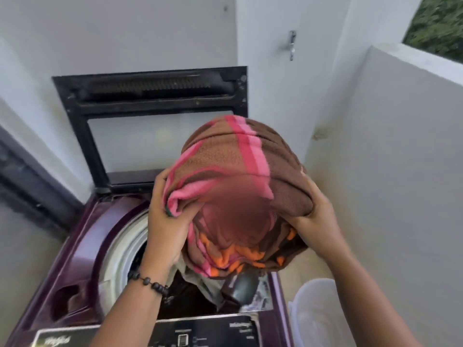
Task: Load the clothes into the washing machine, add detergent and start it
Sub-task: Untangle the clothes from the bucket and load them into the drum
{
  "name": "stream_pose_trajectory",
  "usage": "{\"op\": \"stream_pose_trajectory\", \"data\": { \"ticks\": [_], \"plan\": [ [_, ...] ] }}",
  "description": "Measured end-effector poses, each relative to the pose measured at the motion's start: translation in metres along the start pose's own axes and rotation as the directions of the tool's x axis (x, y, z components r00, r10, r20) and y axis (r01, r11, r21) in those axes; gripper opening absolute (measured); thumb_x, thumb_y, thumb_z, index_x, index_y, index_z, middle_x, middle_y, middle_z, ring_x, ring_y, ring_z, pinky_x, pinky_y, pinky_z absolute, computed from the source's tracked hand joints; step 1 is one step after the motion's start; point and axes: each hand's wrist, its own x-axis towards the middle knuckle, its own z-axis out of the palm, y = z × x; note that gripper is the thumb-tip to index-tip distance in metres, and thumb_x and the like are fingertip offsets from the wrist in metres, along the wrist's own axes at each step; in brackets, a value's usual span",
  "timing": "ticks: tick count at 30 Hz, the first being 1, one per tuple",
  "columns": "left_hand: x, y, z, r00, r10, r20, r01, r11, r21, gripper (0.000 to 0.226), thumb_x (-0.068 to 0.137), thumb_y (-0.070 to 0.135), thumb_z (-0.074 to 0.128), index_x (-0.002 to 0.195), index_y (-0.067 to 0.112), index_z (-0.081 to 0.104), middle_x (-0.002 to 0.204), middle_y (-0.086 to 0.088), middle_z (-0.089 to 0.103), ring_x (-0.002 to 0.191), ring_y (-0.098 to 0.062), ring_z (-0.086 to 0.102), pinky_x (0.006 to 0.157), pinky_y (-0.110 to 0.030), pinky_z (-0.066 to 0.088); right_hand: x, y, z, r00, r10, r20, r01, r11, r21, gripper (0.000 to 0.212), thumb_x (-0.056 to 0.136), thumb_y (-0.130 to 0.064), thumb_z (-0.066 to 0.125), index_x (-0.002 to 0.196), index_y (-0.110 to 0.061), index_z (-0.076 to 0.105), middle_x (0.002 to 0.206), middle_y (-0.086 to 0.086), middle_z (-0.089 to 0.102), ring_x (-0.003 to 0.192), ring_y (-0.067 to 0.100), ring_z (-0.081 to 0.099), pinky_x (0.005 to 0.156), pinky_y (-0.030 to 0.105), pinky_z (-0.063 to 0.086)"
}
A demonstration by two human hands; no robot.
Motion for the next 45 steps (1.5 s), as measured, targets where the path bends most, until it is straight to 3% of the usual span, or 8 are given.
{"op": "stream_pose_trajectory", "data": {
  "ticks": [3, 9, 15, 18, 22, 29, 40, 45],
  "plan": [
    [0.008, -0.007, -0.049, 0.998, -0.018, -0.061, 0.021, 0.999, 0.037, 0.06, 0.063, 0.024, 0.078, 0.116, 0.041, 0.055, 0.112, 0.013, 0.067, 0.111, -0.013, 0.064, 0.096, -0.04, 0.05, 0.007, -0.009, 0.05, 0.998, 0.0, 0.062, 0.0, 1.0, 0.007, 0.069, 0.078, -0.013, 0.081, 0.139, -0.025, 0.05, 0.132, -0.012, 0.06, 0.124, 0.005, 0.055, 0.103, 0.035, 0.046],
    [0.017, -0.065, -0.129, 0.972, -0.232, -0.035, 0.233, 0.972, 0.02, 0.065, 0.075, -0.013, 0.073, 0.12, 0.03, 0.052, 0.109, 0.015, 0.071, 0.107, -0.004, 0.066, 0.09, -0.023, 0.052, 0.012, 0.001, 0.141, 0.98, 0.079, 0.183, -0.056, 0.99, -0.127, 0.069, 0.077, -0.014, 0.082, 0.137, -0.028, 0.052, 0.13, -0.009, 0.059, 0.124, 0.01, 0.053, 0.1, 0.026, 0.042],
    [0.007, -0.138, -0.171, 0.82, -0.571, 0.03, 0.56, 0.813, 0.162, 0.062, 0.07, 0.021, 0.082, 0.123, 0.029, 0.053, 0.115, 0.013, 0.067, 0.113, -0.009, 0.062, 0.098, -0.024, 0.042, -0.001, 0.04, 0.202, 0.896, 0.357, 0.263, -0.239, 0.889, -0.39, 0.066, 0.077, -0.011, 0.075, 0.137, -0.028, 0.054, 0.124, 0.002, 0.067, 0.119, 0.024, 0.06, 0.087, 0.03, 0.047],
    [0.01, -0.157, -0.179, 0.747, -0.652, 0.126, 0.603, 0.746, 0.284, 0.063, 0.087, 0.024, 0.073, 0.136, 0.033, 0.034, 0.125, 0.026, 0.046, 0.119, 0.0, 0.046, 0.103, -0.023, 0.032, -0.01, 0.057, 0.224, 0.824, 0.486, 0.29, -0.282, 0.798, -0.532, 0.066, 0.076, -0.012, 0.072, 0.137, -0.028, 0.053, 0.12, 0.007, 0.07, 0.115, 0.03, 0.062, 0.083, 0.03, 0.046],
    [0.019, -0.19, -0.184, 0.651, -0.737, 0.183, 0.62, 0.654, 0.434, 0.071, 0.095, 0.033, 0.062, 0.152, 0.03, 0.021, 0.156, 0.006, 0.028, 0.142, -0.014, 0.03, 0.117, -0.035, 0.028, -0.016, 0.082, 0.243, 0.723, 0.627, 0.292, -0.384, 0.715, -0.584, 0.061, 0.077, -0.019, 0.071, 0.134, -0.033, 0.054, 0.113, 0.004, 0.071, 0.108, 0.029, 0.064, 0.076, 0.027, 0.043],
    [0.036, -0.221, -0.174, 0.615, -0.758, 0.216, 0.523, 0.597, 0.608, 0.079, 0.093, 0.043, 0.06, 0.155, 0.034, 0.012, 0.165, 0.003, 0.002, 0.151, -0.017, 0.01, 0.121, -0.038, 0.019, -0.005, 0.114, 0.282, 0.525, 0.821, 0.226, -0.707, 0.568, -0.421, 0.044, 0.067, -0.019, 0.073, 0.109, -0.029, 0.062, 0.086, -0.001, 0.071, 0.07, 0.022, 0.07, 0.077, 0.042, 0.059],
    [0.045, -0.273, -0.151, 0.408, -0.867, 0.286, 0.395, 0.45, 0.801, 0.089, 0.091, 0.045, 0.059, 0.156, 0.031, 0.001, 0.163, -0.008, -0.017, 0.151, -0.033, 0.004, 0.119, -0.048, 0.023, -0.007, 0.136, 0.332, 0.367, 0.86, 0.355, -0.927, 0.37, 0.063, 0.109, 0.057, -0.045, 0.088, 0.146, -0.037, 0.025, 0.138, 0.004, 0.049, 0.116, 0.025, 0.058, 0.097, 0.047, 0.052],
    [0.05, -0.288, -0.15, 0.48, -0.845, 0.237, 0.407, 0.454, 0.793, 0.085, 0.092, 0.03, 0.057, 0.156, 0.02, 0.003, 0.164, -0.013, -0.004, 0.151, -0.031, 0.003, 0.12, -0.048, 0.02, -0.011, 0.135, 0.354, 0.382, 0.796, 0.469, -0.906, 0.424, 0.02, 0.063, 0.088, -0.022, 0.063, 0.14, -0.035, 0.03, 0.138, 0.003, 0.047, 0.117, 0.019, 0.053, 0.099, 0.037, 0.048]
  ]
}}
